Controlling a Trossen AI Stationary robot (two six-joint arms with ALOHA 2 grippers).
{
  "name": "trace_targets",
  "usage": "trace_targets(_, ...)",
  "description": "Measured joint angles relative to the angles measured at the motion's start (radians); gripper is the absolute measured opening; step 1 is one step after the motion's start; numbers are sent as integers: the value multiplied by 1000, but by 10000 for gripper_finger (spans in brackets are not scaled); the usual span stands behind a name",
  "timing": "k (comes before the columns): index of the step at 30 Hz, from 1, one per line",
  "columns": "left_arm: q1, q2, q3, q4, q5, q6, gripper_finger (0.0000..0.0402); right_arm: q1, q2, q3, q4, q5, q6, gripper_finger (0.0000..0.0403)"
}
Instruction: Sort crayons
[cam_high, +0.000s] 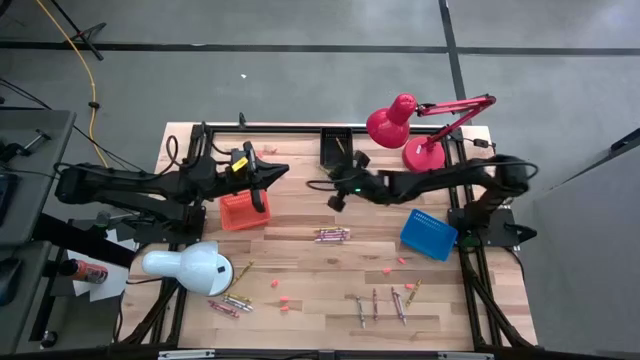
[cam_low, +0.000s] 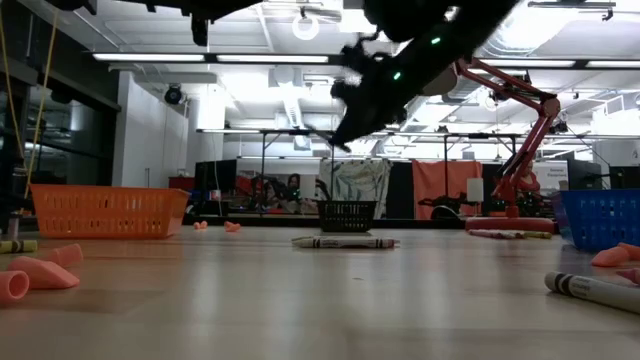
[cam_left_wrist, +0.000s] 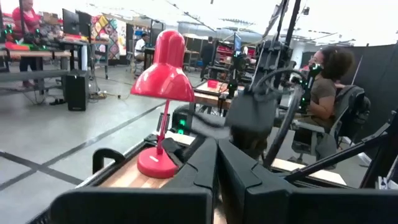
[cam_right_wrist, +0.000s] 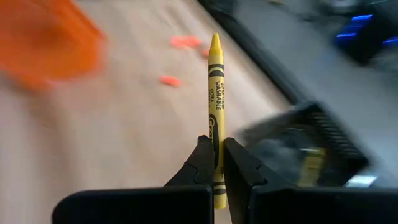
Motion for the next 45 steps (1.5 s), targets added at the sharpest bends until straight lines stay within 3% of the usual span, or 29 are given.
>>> trace_targets(4, 0, -9, 0, 1, 0, 22, 3, -24, 128, 126, -126, 165, -102, 0)
trace_targets(13, 0, -9, 0, 1, 0, 23, 3, -136, 291, 232, -178, 253, -165, 0)
trace_targets(18, 0, -9, 0, 2, 0, 23, 3, -194, 293, 232, -218, 155, -85, 6)
trace_targets(25, 0, -9, 0, 1, 0, 24, 3, -211, 293, 232, -237, 95, -31, 31)
trace_targets(36, 0, -9, 0, 1, -1, 24, 3, -209, 254, 231, -247, 77, -35, 154)
trace_targets(40, 0, -9, 0, -2, -1, 24, 3, -209, 182, 231, -266, -52, -35, 185)
trace_targets(45, 0, -9, 0, -7, -1, 24, 3, -194, 53, 231, -363, -324, -12, 194)
